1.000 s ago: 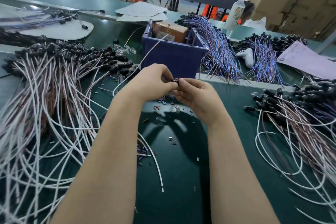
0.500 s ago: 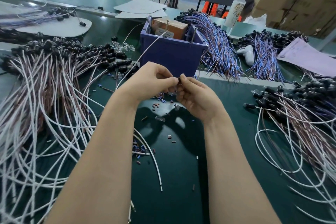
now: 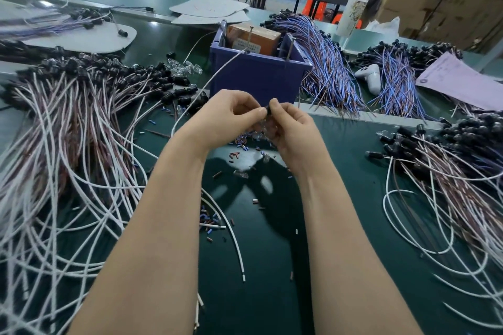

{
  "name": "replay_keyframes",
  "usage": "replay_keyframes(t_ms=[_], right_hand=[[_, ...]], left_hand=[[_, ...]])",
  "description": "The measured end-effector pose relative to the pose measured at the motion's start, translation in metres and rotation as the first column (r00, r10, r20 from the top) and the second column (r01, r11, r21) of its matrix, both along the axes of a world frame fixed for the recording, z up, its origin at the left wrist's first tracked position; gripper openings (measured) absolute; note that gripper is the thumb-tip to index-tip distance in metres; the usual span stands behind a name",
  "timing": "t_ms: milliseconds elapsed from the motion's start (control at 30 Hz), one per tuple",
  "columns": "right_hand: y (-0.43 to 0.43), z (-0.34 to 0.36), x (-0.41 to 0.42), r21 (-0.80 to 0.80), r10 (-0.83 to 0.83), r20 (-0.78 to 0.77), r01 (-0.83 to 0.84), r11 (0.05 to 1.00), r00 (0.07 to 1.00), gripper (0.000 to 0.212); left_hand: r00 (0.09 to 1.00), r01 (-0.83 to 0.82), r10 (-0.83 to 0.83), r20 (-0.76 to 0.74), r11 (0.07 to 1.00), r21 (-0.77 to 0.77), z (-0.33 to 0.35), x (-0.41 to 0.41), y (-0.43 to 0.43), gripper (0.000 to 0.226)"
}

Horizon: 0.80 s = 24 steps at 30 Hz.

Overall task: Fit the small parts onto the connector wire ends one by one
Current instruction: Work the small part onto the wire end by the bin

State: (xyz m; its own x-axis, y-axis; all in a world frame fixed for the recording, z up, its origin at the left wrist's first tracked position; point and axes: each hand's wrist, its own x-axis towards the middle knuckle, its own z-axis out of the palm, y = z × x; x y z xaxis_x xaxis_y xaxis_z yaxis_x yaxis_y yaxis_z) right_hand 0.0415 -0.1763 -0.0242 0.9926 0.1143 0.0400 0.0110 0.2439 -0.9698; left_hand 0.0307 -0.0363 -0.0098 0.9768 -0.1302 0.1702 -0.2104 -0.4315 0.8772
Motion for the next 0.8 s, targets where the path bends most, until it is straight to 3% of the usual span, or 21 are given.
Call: replay_keyframes(t_ms=[67, 133, 200, 300, 500, 667, 800], right_hand=[[0.000, 0.000, 0.000, 0.135, 0.062, -0.130, -0.044, 0.990, 0.990, 0.028], [0.011, -0.001, 0.000, 0.114, 0.054, -0.143, -0.038, 0.993, 0.988, 0.031], [0.027, -0.002, -0.003, 0.082, 0.057, -0.114, -0.047, 0.996, 0.992, 0.036], [0.026, -0.001, -0.005, -0.016, -0.013, -0.060, 0.012, 1.000, 0.998, 0.028], [0.003, 0.000, 0.004, 0.210, -0.103, -0.110, 0.125, 0.970, 0.989, 0.031], [-0.003, -0.005, 0.005, 0.137, -0.009, -0.034, 0.014, 0.991, 0.999, 0.019], [-0.007, -0.005, 0.005, 0.042, -0.015, -0.010, 0.016, 0.999, 1.000, 0.019]], left_hand=[[0.998, 0.061, -0.060, 0.014, 0.994, -0.087, 0.003, -0.004, -0.001, 0.009], [0.987, 0.160, -0.155, 0.043, 0.974, -0.163, 0.011, -0.007, -0.013, 0.007], [0.978, 0.190, -0.179, 0.104, 0.976, -0.110, 0.019, -0.009, -0.030, 0.008], [0.989, 0.092, -0.076, 0.126, 0.988, -0.128, 0.027, -0.007, -0.032, 0.011], [0.995, -0.087, 0.083, 0.049, 0.991, 0.097, 0.015, 0.002, -0.009, 0.015], [0.998, -0.058, 0.056, 0.024, 0.995, 0.079, 0.008, 0.002, -0.010, 0.016], [0.999, -0.043, 0.041, 0.027, 0.996, 0.076, 0.005, 0.002, -0.012, 0.018]])
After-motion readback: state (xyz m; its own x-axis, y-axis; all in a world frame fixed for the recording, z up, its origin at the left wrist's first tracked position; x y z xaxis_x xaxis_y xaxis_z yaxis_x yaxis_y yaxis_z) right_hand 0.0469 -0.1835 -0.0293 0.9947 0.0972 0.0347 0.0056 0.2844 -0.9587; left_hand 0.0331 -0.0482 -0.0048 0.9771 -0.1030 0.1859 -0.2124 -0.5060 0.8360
